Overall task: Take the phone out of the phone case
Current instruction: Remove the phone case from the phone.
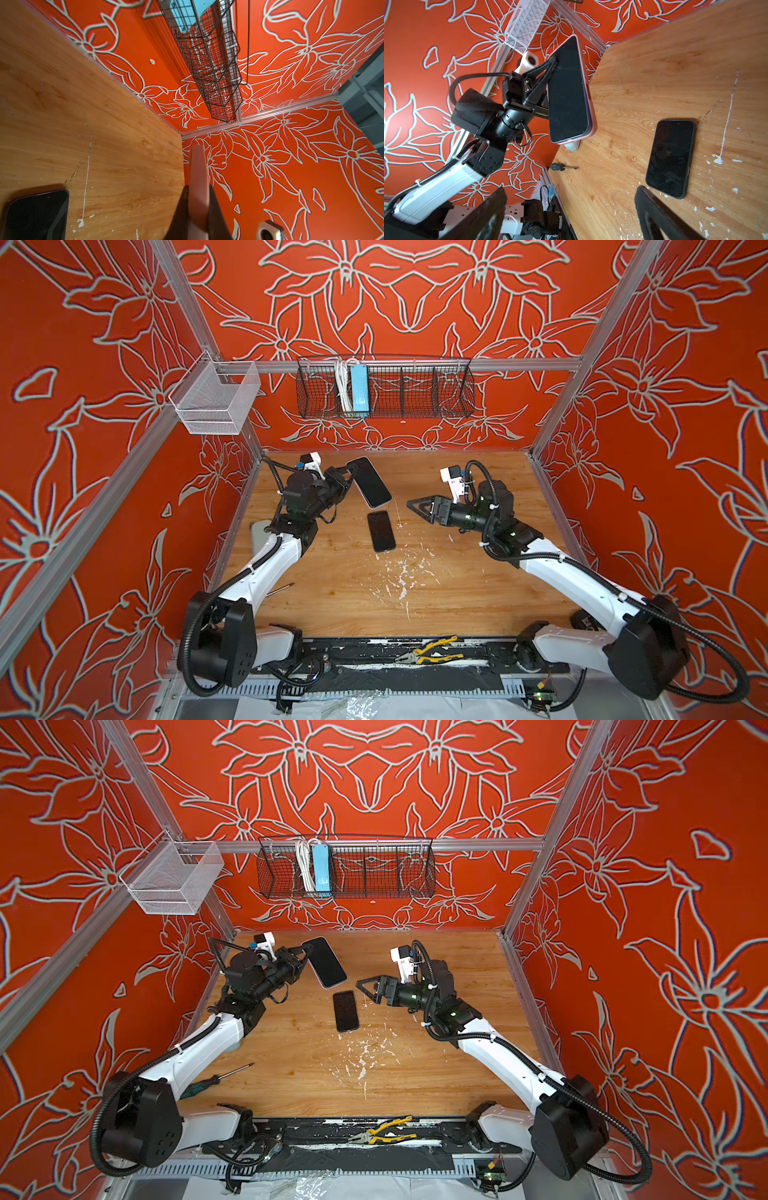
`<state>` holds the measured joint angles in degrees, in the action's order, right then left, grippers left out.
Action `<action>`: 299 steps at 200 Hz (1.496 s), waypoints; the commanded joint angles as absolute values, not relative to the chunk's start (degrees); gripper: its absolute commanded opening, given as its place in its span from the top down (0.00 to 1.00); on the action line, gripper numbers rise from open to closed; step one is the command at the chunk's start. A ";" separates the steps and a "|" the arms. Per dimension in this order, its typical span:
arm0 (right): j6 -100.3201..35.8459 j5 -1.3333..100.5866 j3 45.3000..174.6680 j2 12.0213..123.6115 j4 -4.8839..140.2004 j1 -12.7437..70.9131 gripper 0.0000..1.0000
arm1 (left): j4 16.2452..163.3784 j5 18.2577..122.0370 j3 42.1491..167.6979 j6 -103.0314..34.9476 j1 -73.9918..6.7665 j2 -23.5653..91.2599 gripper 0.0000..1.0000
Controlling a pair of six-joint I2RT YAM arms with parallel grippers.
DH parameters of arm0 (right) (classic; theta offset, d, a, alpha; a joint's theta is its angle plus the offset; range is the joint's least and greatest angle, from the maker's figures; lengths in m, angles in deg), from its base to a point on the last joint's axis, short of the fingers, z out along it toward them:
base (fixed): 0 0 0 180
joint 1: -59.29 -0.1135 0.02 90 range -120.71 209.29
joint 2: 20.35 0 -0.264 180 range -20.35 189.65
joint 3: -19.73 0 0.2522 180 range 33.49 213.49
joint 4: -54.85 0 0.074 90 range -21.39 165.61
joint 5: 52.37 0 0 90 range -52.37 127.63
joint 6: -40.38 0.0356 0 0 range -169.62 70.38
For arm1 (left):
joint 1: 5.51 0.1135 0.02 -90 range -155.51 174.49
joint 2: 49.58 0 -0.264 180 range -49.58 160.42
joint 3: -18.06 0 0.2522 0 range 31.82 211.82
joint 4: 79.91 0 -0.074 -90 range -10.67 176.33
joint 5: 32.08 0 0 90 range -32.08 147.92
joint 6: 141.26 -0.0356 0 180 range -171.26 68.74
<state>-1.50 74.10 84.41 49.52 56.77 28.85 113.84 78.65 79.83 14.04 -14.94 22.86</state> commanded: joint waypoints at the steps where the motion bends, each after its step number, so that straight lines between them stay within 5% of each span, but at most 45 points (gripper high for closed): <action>1: 2.65 73.53 84.43 49.94 52.23 29.22 0.02 | 118.19 75.91 78.54 16.54 -15.01 20.55 1.00; 299: 20.16 78.34 86.61 67.37 26.07 21.58 0.11 | 133.95 71.72 66.96 19.82 -15.42 19.88 1.00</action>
<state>17.10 79.14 86.94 66.61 31.20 21.97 127.08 71.96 67.09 18.39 -15.12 20.46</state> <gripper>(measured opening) 0.893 0.100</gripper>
